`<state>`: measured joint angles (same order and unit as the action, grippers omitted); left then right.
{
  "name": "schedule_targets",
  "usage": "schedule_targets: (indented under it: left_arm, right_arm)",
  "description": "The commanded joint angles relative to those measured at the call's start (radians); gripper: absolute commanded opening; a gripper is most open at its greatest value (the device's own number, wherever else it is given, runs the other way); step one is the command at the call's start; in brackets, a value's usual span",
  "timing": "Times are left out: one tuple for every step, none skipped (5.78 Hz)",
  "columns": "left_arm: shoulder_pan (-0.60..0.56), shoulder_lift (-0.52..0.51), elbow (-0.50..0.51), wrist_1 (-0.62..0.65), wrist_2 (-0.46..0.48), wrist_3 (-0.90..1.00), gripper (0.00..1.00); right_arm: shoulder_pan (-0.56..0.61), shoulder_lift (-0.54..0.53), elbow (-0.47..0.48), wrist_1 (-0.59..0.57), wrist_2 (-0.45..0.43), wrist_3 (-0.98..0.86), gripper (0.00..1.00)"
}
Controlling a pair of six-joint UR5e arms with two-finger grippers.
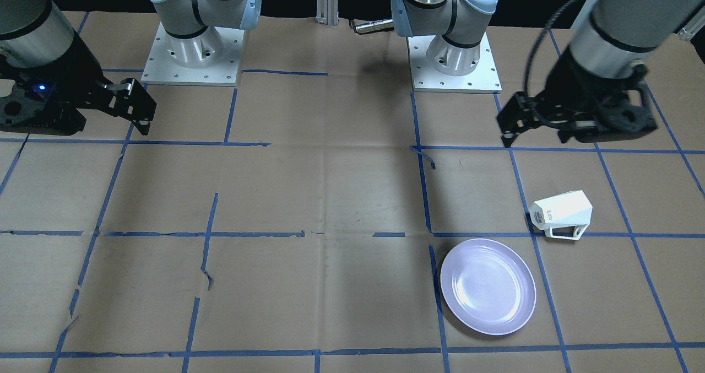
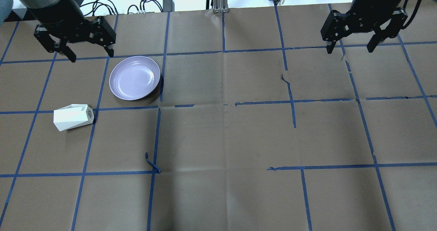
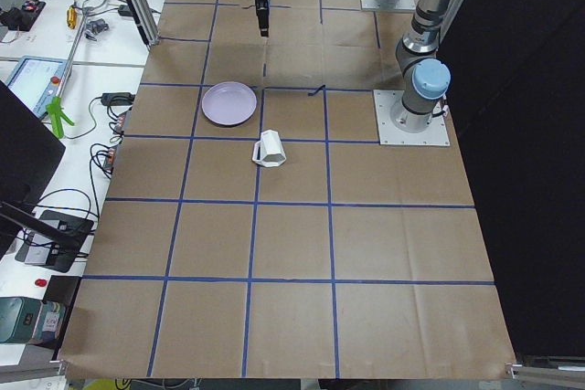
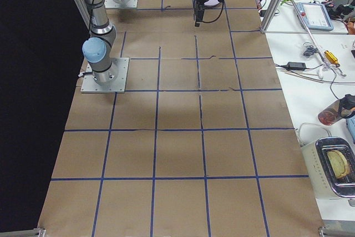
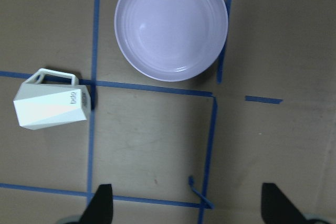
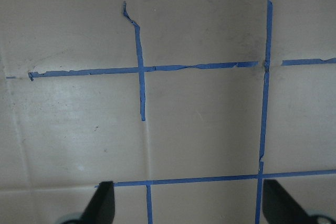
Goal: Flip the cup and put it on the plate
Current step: 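Move the left gripper away from the plate toward the white mug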
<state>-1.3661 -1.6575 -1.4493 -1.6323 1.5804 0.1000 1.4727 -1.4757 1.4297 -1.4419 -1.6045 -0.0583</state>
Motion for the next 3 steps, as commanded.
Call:
schedule_targets:
  left_arm:
    - [0.268,-0.017,0.013,0.002,0.001,0.331,0.99]
    - [0.414,-0.036,0.015,0.009,-0.006,0.531,0.99]
    - [0.496,-0.047,0.011,0.009,-0.014,0.634,0.99]
  right_arm:
    - [0.000,0.000,0.000,0.000,0.000,0.000,1.00]
    - [0.000,0.000,0.000,0.000,0.000,0.000,1.00]
    - [0.000,0.000,0.000,0.000,0.000,0.000,1.00]
